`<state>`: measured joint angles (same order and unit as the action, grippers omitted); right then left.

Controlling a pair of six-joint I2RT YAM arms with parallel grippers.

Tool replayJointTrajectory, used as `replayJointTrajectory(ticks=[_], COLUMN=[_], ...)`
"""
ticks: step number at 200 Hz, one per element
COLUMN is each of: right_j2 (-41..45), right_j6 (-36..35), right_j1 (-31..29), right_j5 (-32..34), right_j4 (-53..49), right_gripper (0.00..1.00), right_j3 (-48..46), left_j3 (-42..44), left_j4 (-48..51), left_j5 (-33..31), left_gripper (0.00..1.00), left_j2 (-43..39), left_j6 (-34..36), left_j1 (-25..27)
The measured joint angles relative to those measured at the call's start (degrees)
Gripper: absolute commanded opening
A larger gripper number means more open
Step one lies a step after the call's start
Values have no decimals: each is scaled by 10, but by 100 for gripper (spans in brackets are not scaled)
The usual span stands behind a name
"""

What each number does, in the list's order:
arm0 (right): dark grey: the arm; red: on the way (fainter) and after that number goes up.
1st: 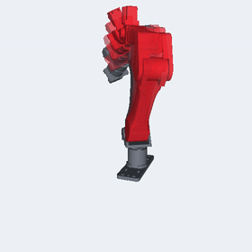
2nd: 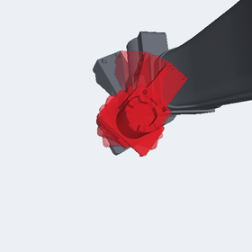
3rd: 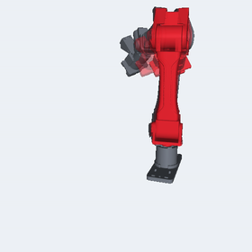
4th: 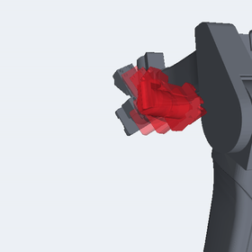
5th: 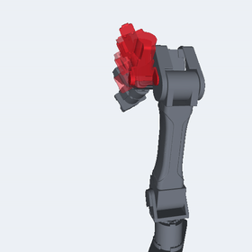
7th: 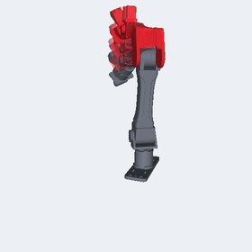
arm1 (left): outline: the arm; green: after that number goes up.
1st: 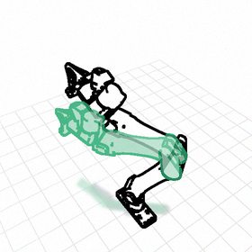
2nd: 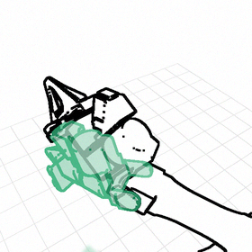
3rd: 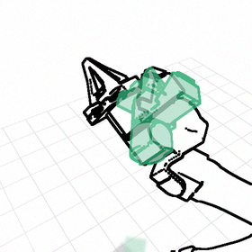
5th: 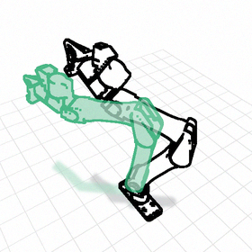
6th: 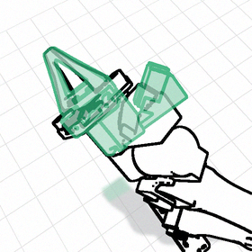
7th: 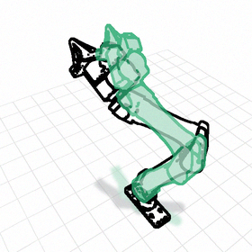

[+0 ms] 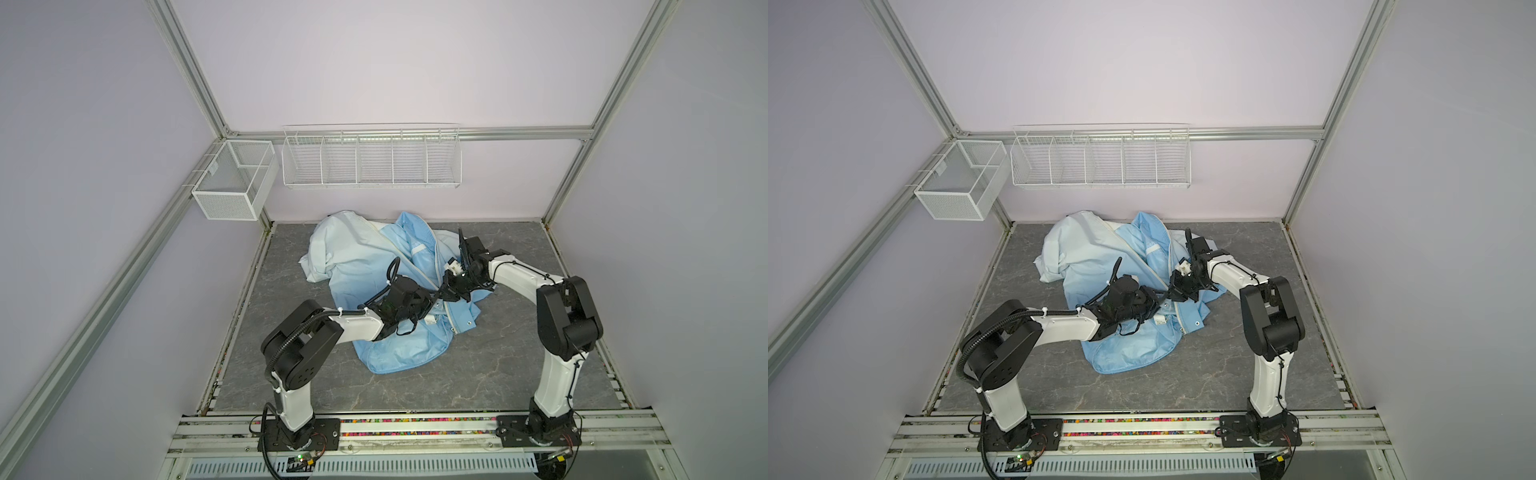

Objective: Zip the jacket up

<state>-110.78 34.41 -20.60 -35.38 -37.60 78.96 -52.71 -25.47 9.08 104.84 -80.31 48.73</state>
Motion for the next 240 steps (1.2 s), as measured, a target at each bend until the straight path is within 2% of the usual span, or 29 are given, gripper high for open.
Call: replayJointTrajectory(ticks=[9, 41, 54, 92, 145, 166, 191, 240], right_j2=[-1, -4, -5, -6, -8, -9, -11, -11], right_j6=[1, 3, 3, 3, 3, 3, 9, 12], right_j1=[1, 1, 1, 2, 3, 3, -5, -24], right_j5=[0, -6, -7, -7, -12, -18, -45, -80], right_j4=[-3, -11, -15, -21, -29, -29, -3, 21], right_gripper=[8, 7, 8, 8, 8, 8, 8, 8], right_j3=[0, 3, 3, 5, 6, 9, 21, 28], left_j3=[4, 25, 28, 28, 33, 40, 55, 60], left_j4=[-9, -40, -46, -64, -65, -61, -70, -72], left_j5=[4, 12, 16, 30, 47, 57, 103, 150], left_gripper=[22, 40, 43, 43, 38, 43, 47, 44], left_j2=[0, 0, 0, 3, -5, -20, -35, -37], left_j6=[5, 13, 15, 16, 34, 44, 54, 61], left_j1=[0, 0, 0, -2, -4, -4, 14, 30])
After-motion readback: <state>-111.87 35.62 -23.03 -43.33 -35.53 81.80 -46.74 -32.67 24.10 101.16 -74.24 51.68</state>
